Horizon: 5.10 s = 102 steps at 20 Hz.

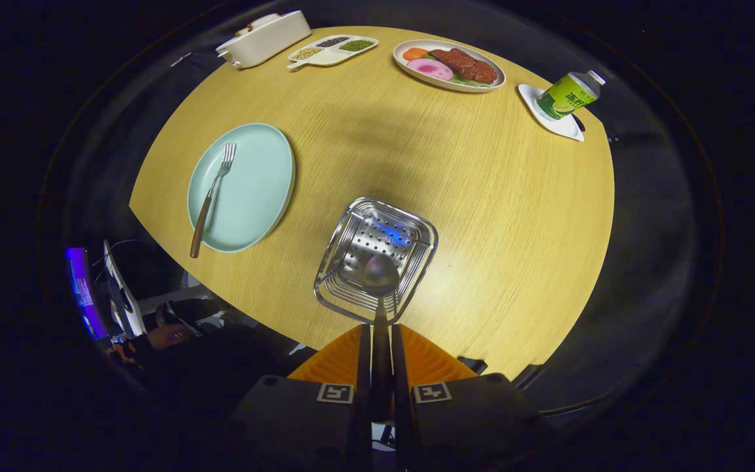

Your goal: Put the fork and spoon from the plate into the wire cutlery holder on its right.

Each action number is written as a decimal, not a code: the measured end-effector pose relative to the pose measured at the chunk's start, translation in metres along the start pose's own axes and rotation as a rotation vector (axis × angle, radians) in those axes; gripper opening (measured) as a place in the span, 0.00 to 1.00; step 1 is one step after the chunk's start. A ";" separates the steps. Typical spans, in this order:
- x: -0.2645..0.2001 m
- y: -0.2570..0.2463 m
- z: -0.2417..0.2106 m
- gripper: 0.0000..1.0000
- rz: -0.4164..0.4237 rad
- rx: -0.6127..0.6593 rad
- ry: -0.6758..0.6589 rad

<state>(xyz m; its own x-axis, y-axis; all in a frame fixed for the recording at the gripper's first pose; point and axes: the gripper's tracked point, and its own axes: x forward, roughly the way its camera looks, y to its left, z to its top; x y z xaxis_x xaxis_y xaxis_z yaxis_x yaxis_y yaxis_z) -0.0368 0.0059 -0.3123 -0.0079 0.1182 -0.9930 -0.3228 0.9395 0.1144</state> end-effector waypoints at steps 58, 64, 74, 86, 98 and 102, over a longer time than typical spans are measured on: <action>0.038 0.196 0.110 0.10 0.110 0.001 -0.378; -0.036 0.129 0.062 0.10 0.162 -0.010 -0.342; -0.068 -0.005 -0.008 0.10 -0.004 -0.103 -0.039; -0.024 -0.017 -0.012 0.10 -0.056 -0.151 0.310; -0.020 -0.018 0.001 0.34 -0.041 -0.159 0.305; -0.030 -0.007 0.009 0.56 0.015 -0.134 0.156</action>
<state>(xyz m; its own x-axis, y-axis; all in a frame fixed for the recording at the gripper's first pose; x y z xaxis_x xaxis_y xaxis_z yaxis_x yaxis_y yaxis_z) -0.0258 -0.0012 -0.2829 -0.1569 0.0710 -0.9851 -0.4444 0.8856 0.1347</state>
